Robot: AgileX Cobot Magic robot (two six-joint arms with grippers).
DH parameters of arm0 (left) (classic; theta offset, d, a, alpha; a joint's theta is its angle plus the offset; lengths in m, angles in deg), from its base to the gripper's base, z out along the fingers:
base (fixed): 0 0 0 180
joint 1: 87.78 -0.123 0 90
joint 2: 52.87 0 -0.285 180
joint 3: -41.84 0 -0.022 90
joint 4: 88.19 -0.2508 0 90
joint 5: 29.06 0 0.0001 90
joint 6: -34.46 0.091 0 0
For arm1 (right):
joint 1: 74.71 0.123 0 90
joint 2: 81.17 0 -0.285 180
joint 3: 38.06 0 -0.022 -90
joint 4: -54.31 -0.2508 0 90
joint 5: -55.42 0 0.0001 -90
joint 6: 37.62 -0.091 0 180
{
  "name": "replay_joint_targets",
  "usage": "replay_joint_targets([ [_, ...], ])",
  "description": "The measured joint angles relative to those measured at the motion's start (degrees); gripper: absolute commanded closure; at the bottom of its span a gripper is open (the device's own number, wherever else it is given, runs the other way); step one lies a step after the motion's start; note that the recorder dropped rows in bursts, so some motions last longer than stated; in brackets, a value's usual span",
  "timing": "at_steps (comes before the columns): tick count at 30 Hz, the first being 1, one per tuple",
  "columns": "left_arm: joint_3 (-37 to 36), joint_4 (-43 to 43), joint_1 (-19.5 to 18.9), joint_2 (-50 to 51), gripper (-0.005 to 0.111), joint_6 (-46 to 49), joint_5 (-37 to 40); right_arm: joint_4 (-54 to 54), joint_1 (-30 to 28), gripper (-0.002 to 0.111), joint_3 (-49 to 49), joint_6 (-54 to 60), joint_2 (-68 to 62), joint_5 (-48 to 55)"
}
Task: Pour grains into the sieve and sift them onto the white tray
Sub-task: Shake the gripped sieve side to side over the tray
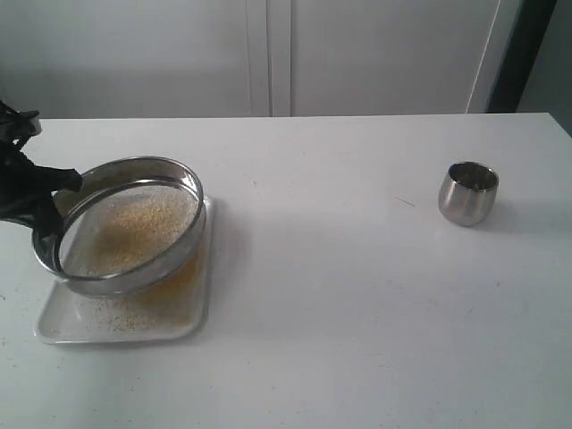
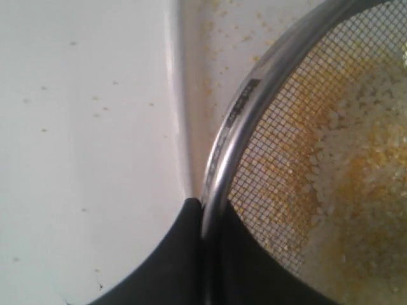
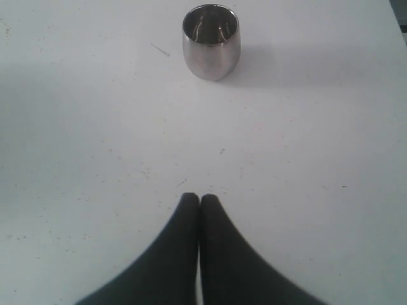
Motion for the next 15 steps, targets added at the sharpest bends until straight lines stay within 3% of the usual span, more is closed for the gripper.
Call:
replay_joint_targets([
  [2,-0.1,-0.8,0.6,0.0,0.107,0.6,-0.1,0.0,0.0,0.108,0.0,0.0,0.0,0.0],
  [5,-0.3,-1.3,0.1,0.0,0.107,-6.8,-0.3,0.0,0.0,0.108,0.0,0.0,0.0,0.0],
  [10,-0.3,-1.6,0.9,0.1,0.107,0.3,0.7,0.0,0.0,0.108,0.0,0.0,0.0,0.0],
  [13,-0.3,-3.4,1.2,0.1,0.107,-8.6,-0.9,0.0,0.0,0.108,0.0,0.0,0.0,0.0],
  [15,-0.3,-1.7,1.1,0.1,0.107,-6.7,-0.9,0.0,0.0,0.108,0.0,0.0,0.0,0.0],
])
